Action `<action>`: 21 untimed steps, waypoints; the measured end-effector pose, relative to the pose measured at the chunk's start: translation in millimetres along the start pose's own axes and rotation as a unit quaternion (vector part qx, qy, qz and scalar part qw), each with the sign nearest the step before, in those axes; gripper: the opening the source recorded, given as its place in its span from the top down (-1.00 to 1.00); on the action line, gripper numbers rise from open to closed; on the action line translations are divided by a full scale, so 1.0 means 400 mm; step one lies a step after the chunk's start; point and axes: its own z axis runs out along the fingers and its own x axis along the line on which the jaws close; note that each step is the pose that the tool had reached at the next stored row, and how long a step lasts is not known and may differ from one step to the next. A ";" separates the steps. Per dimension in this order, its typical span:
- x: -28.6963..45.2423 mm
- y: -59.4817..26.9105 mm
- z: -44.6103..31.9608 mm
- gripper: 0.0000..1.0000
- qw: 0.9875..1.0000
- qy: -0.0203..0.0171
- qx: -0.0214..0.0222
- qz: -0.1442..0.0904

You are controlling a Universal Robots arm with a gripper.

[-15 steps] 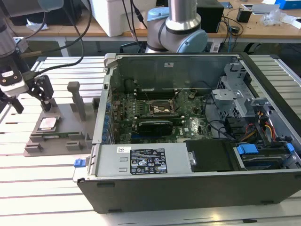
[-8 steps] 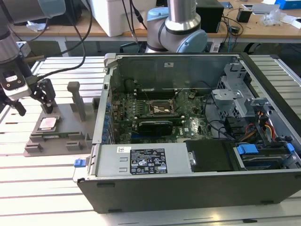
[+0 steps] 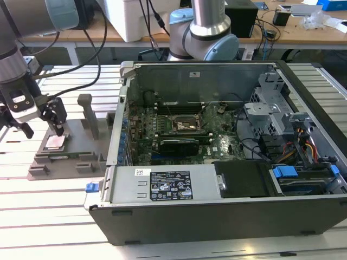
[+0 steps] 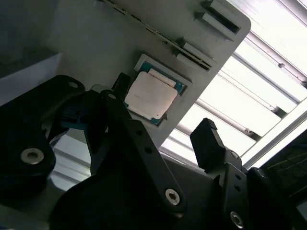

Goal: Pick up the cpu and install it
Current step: 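Pick up the cpu and move it towards the insertion slot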

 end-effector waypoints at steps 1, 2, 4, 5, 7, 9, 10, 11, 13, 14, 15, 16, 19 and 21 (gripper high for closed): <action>0.000 0.001 0.006 -0.56 1.000 0.000 0.000 0.000; 0.000 0.002 0.011 -0.56 1.000 0.000 0.000 0.000; 0.000 0.006 0.022 -0.56 1.000 0.000 0.000 0.000; -0.002 0.011 0.029 -0.56 1.000 0.000 0.000 0.000; -0.003 0.023 0.039 -0.56 1.000 0.000 0.000 0.000; -0.005 0.035 0.053 -0.56 1.000 0.000 0.000 -0.001; -0.004 0.035 0.058 -0.56 1.000 0.000 0.000 -0.001; -0.004 0.035 0.065 -0.56 1.000 0.000 0.000 -0.001; -0.003 0.033 0.079 -0.56 1.000 0.000 0.000 -0.001; -0.003 0.033 0.083 -0.56 1.000 0.000 0.000 -0.001; -0.003 0.033 0.091 -0.56 1.000 0.000 0.000 -0.001; -0.004 0.033 0.099 -0.56 1.000 0.000 0.000 -0.001; -0.004 0.032 0.105 -0.56 1.000 0.000 0.000 -0.001; -0.004 0.031 0.105 -0.56 1.000 0.000 0.000 -0.001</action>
